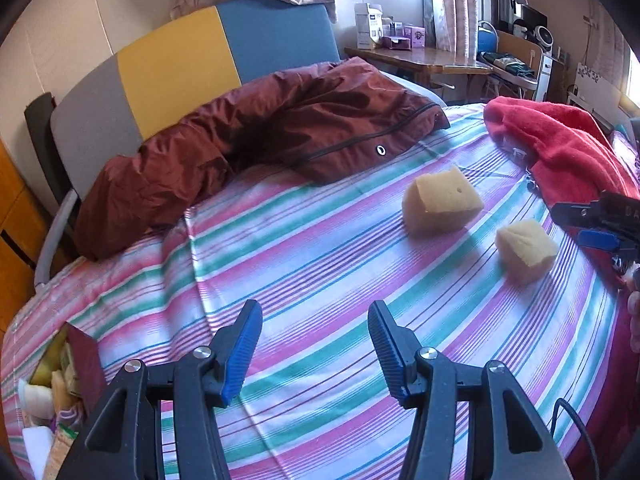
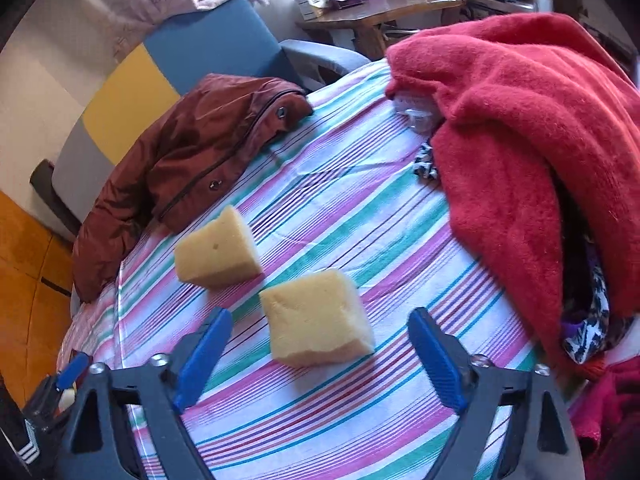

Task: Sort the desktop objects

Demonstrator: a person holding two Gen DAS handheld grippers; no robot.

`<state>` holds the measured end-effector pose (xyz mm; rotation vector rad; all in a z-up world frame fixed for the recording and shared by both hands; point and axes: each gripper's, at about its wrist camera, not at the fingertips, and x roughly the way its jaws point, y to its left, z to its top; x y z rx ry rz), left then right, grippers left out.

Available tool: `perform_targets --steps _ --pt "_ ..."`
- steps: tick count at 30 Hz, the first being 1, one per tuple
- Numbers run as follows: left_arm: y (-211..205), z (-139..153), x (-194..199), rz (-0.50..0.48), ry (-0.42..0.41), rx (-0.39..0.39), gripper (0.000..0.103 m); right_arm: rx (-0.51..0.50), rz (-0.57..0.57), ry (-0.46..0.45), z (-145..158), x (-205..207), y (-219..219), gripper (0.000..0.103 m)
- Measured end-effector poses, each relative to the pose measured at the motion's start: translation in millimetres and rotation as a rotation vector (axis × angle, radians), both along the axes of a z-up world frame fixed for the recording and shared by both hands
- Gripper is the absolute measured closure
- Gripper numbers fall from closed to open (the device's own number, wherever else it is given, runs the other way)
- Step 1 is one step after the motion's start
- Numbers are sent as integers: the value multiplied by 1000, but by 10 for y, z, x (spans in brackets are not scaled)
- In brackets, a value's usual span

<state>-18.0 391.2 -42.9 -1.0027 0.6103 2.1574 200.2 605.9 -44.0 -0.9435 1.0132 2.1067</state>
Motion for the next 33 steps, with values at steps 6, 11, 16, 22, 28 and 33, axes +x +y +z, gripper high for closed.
perform_targets --steps 6,11,16,22,28,33 --pt "100 -147 -11 -15 -59 -14 47 -65 -67 52 -31 145 132 5" --pt "165 -203 -28 -26 -100 -8 47 -105 -76 49 -91 170 166 4" --pt "292 -231 -54 -65 -87 -24 46 -22 22 -46 -100 -30 6 4" --pt "542 -172 -136 -148 -104 19 37 43 88 -97 -138 -169 -94 4" --pt "816 -148 -231 -230 -110 33 31 26 121 -125 -243 -265 -113 4" --pt "960 -195 -244 -262 -98 33 21 25 133 -125 -265 -305 -126 4"
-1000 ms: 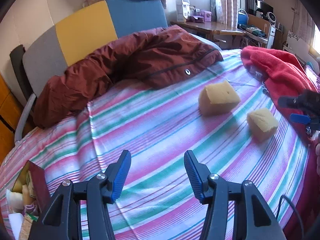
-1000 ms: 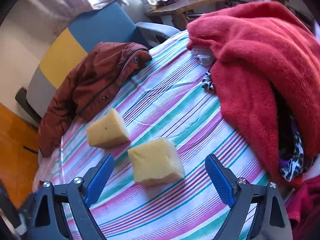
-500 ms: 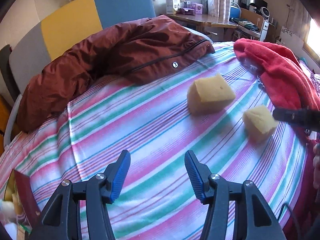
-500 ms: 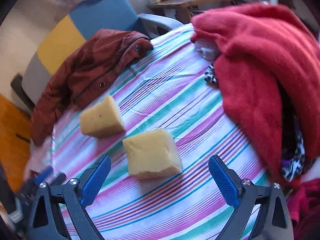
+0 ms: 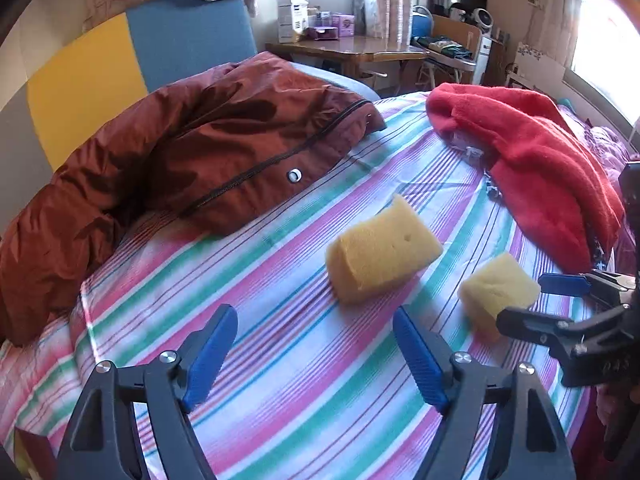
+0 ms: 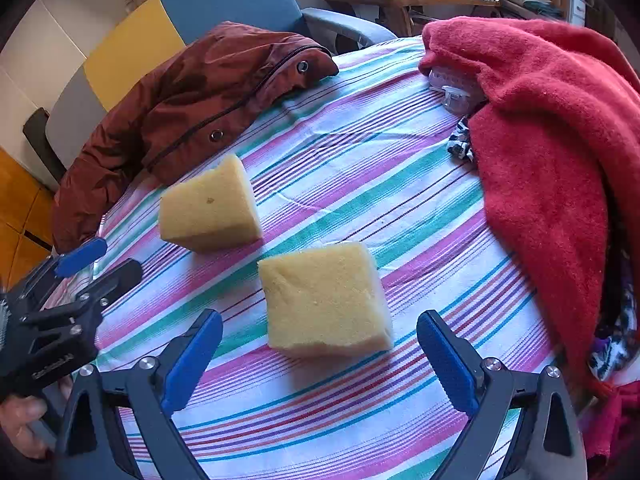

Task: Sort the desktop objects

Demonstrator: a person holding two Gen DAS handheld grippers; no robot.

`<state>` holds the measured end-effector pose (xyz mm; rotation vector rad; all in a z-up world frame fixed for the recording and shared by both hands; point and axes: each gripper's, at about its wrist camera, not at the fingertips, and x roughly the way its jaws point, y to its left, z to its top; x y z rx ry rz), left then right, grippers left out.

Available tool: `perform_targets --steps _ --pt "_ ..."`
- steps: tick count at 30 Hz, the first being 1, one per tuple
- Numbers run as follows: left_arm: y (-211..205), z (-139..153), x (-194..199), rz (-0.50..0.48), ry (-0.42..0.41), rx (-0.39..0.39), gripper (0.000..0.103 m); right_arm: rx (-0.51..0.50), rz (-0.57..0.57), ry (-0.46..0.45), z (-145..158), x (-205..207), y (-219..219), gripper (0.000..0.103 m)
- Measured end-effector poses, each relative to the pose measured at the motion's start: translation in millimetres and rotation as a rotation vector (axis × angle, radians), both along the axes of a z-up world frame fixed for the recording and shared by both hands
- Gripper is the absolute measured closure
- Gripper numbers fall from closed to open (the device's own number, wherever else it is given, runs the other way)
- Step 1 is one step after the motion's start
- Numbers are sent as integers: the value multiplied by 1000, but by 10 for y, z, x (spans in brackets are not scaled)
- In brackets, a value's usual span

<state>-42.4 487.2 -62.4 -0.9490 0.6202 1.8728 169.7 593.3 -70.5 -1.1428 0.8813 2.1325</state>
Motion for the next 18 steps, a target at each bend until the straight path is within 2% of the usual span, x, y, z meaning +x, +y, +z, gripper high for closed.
perform_targets --steps 2,5,12,18 --pt "62 -8 31 -21 19 7 20 11 13 -5 -3 -21 -13 4" --pt "175 -19 107 -107 91 3 19 34 36 -16 -3 -69 -54 4" --pt "407 -140 32 -268 68 -40 16 86 52 -60 -44 -126 -94 4" --pt "567 -222 61 -408 111 -80 11 81 54 -71 -86 -139 -81 4"
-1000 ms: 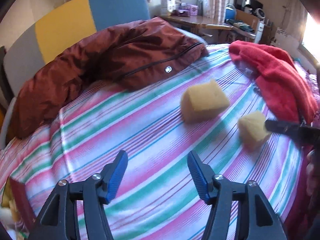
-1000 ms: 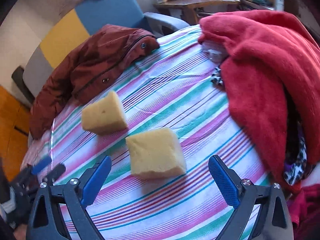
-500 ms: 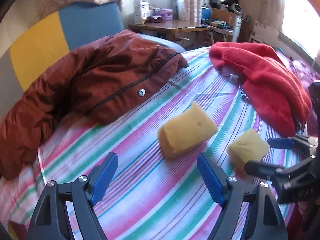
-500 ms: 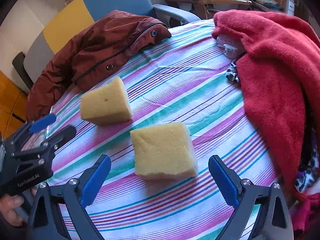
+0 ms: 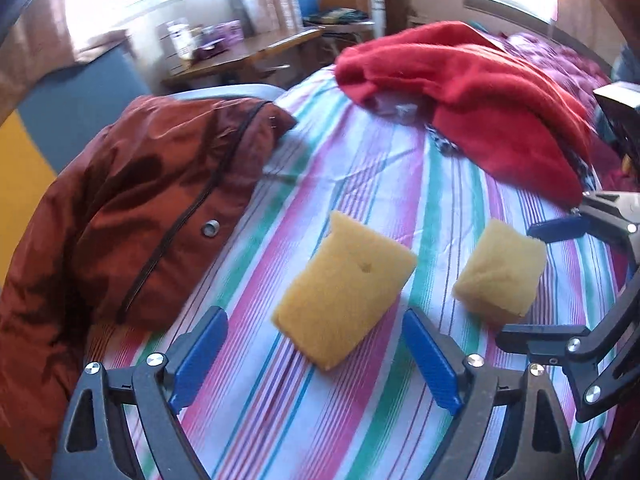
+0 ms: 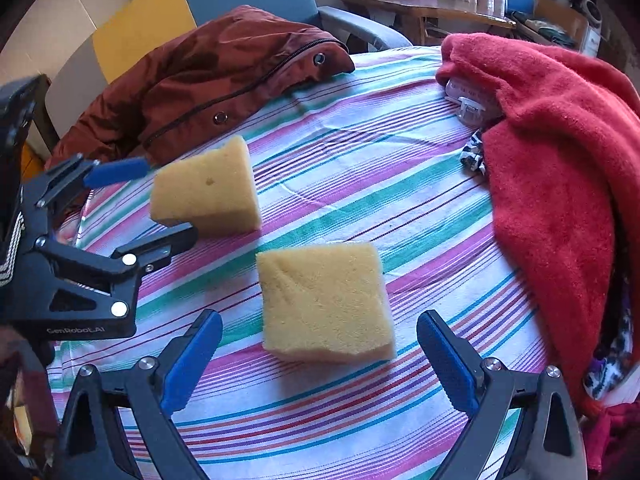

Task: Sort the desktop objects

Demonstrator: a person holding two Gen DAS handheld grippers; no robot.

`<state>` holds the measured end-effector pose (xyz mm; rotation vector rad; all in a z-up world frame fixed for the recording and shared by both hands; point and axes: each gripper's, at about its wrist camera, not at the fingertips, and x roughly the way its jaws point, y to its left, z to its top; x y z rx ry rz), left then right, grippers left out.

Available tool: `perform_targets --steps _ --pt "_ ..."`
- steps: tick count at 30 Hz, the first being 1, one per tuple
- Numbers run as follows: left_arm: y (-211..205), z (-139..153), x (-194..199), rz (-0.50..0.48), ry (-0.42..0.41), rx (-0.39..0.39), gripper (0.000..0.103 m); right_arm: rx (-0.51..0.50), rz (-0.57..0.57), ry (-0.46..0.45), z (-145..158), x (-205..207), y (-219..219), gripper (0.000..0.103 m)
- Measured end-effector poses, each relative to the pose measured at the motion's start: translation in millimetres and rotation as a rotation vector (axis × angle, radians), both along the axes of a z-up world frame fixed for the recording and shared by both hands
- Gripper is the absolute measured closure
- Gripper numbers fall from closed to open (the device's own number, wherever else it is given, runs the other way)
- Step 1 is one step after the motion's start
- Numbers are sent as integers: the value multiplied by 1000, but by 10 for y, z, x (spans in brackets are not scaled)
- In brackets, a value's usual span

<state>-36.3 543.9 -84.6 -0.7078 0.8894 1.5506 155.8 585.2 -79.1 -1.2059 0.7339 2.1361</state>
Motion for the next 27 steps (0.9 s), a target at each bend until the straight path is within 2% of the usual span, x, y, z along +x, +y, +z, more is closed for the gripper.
perform_targets --steps 3,6,8,9,10,11,13,16,19,21,23,27 --pt "105 -57 -15 -29 2 -13 11 -3 -6 -10 -35 -1 20 4" --pt "191 -120 -68 -16 -27 -18 12 9 -14 -11 -44 4 31 4" --pt "202 -143 -86 -9 -75 -14 20 20 -13 -7 -43 9 27 5" --pt "193 -159 -83 -5 -105 -10 29 28 -10 -7 -43 5 21 5" --pt "180 -173 -69 -5 -121 -9 37 34 -6 -8 -48 -2 21 9" --pt "171 -185 -48 -5 -125 -12 39 37 0 -9 -55 -12 18 12" --pt "117 -204 12 2 -120 -4 43 40 11 -11 -72 -37 10 25" --pt "49 -236 16 55 -121 -3 49 55 38 -45 -112 -90 -21 34" --pt "-94 -236 -44 170 -134 3 59 81 46 -60 -112 -95 -38 40" --pt "-236 -239 -143 272 -198 2 62 80 50 -61 -118 -91 -34 41" --pt "-400 -238 -173 350 -224 6 63 80 56 -60 -112 -95 -39 43" --pt "-736 -219 -132 423 -230 11 64 57 127 -29 -81 -172 -148 43"
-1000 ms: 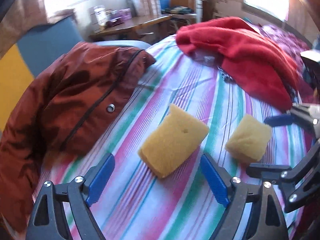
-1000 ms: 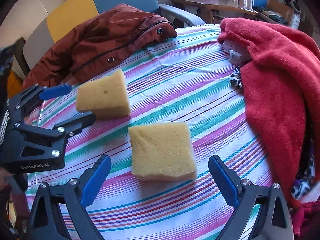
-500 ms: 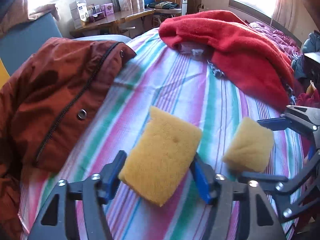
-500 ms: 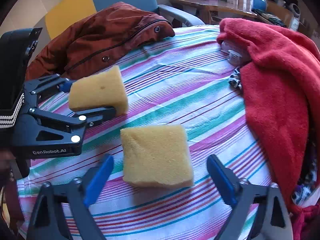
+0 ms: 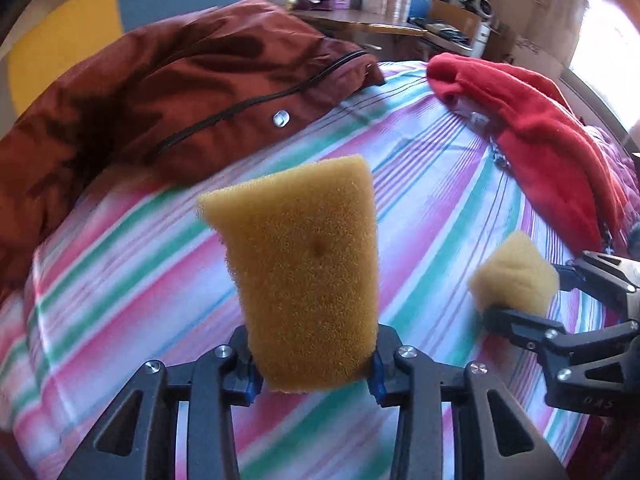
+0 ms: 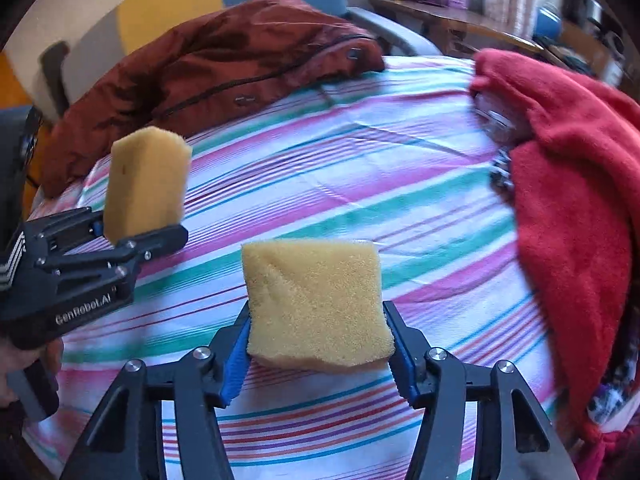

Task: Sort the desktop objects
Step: 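Grasp the other yellow sponge with the left tool while the right tool holds its sponge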

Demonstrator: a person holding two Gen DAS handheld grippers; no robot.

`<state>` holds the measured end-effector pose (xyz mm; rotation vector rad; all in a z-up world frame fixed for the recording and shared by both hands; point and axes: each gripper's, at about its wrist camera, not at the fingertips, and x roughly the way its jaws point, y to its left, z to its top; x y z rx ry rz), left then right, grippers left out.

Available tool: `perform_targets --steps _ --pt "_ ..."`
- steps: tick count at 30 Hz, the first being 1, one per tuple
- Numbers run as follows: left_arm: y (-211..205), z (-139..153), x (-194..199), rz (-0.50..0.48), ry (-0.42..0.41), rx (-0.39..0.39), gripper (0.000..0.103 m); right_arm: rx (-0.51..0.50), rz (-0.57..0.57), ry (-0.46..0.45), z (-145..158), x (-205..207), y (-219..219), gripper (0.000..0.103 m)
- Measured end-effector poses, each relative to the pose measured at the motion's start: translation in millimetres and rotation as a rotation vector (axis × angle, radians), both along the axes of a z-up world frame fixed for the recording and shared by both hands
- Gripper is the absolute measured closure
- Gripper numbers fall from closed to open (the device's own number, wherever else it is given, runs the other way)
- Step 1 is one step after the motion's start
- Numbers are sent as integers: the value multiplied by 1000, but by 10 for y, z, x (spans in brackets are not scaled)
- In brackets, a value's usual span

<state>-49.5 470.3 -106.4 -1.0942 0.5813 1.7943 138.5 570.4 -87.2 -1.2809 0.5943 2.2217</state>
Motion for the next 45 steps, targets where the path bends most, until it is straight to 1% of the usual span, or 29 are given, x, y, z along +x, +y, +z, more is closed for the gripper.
perform_targets --steps 2,5,6,7,8,10,12,14,15,17,18,19,22,24,25,27,28,30,31,33,35,37,38,39,40,43,45 --pt "-161 37 13 43 -13 -2 64 -7 52 -10 -11 -65 -95 43" --pt "-468 98 73 125 -33 -24 64 1 146 1 11 -156 -285 43" --pt "-542 108 79 150 -45 -37 64 3 178 0 10 -189 -348 43" --pt "-637 117 85 172 -75 -43 64 3 209 0 13 -216 -403 43" --pt "-752 147 118 194 -91 -38 64 0 245 2 16 -238 -467 43" --pt "-916 170 190 223 -76 -58 64 -7 314 6 16 -271 -597 43" --pt "-1112 166 217 256 -119 -58 63 -20 384 13 25 -316 -727 43" --pt "-1227 140 251 277 -123 -73 63 -33 449 22 37 -347 -851 43" --pt "-1282 116 251 286 -140 -75 63 -31 478 21 39 -361 -912 43" --pt "-1316 75 235 300 -148 -81 56 -34 507 14 21 -379 -1001 43" --pt "-1327 67 227 309 -138 -83 48 -33 517 5 0 -382 -1041 42" --pt "-1344 75 226 310 -134 -74 42 -24 521 -7 -26 -406 -1042 41" --pt "-1405 139 246 305 -128 -41 33 -17 520 -13 -49 -440 -1042 38" --pt "-1420 202 259 306 -90 -32 33 -26 510 -11 -61 -458 -1017 37" --pt "-1416 230 262 308 -78 -25 32 -24 505 -11 -64 -466 -1013 34" --pt "-1397 302 281 307 -42 -17 27 -34 494 -13 -66 -471 -995 29" --pt "-1356 319 268 305 -23 -17 26 -42 489 -10 -64 -472 -982 28" --pt "-1265 337 244 295 6 -24 26 -39 485 -8 -39 -458 -1000 28" --pt "-1221 334 227 286 6 -20 26 -35 482 -9 -29 -448 -1012 26" --pt "-1127 299 187 274 3 -28 28 -23 477 -11 -8 -404 -1036 25" --pt "-1071 266 149 271 17 -43 36 -16 480 -11 -11 -417 -1043 25" --pt "-1034 210 114 271 6 -68 52 -7 483 -12 -10 -416 -1053 26" --pt "-1031 164 84 274 -8 -76 56 3 485 -12 -10 -418 -1061 28" --pt "-1041 137 81 277 -12 -77 57 6 489 -10 -3 -396 -1058 36" --pt "-1063 124 86 273 -16 -65 58 3 497 -7 17 -351 -1042 40" --pt "-1117 129 146 266 -2 -49 60 20 513 -10 16 -353 -1079 41" --pt "-1161 121 174 273 -14 -47 61 25 515 -11 11 -352 -1082 41"
